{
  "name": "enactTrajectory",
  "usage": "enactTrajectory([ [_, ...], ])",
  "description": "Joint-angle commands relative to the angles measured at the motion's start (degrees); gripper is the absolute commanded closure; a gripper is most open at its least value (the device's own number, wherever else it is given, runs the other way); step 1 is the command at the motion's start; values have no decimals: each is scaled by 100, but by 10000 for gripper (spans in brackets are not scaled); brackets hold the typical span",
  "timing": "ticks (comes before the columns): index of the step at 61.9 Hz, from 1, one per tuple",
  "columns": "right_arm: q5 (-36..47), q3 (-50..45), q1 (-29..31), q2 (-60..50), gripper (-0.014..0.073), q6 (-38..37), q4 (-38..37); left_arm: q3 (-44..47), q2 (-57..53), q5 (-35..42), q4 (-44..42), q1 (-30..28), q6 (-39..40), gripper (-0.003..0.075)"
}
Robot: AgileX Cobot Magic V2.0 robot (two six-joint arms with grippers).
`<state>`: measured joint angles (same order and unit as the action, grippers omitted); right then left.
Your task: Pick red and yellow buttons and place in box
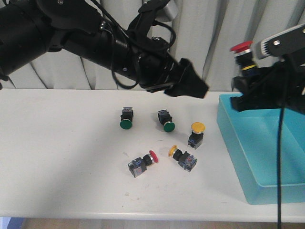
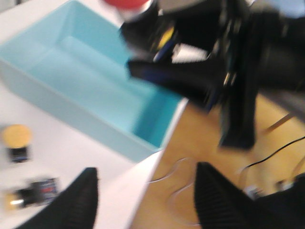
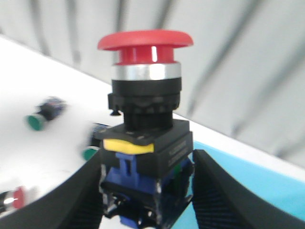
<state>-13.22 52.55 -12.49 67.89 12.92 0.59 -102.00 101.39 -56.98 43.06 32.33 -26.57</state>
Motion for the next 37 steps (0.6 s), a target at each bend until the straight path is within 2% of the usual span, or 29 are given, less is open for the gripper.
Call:
enactTrajectory([
  [1, 393, 196, 353, -116, 596, -109, 6, -163, -445, 265, -783, 16, -291, 493],
  [8, 387, 196, 663, -44, 596, -109, 6, -158, -647, 282, -2331, 16, 199, 731],
  [18, 251, 196, 1076, 391, 596, -452, 18, -158, -1008, 226, -4153, 16, 1366, 728],
  [23, 155, 196, 1206, 747, 595, -602, 13, -158, -1117, 86, -4740, 16, 1699, 728],
  [30, 53, 196, 1351, 1357, 594, -657, 12, -152, -1170, -128, -5215, 16, 2087, 728],
  [37, 0, 196, 1437, 2012, 589, -773, 88, -152, -1170, -222, -5331, 16, 2374, 728],
])
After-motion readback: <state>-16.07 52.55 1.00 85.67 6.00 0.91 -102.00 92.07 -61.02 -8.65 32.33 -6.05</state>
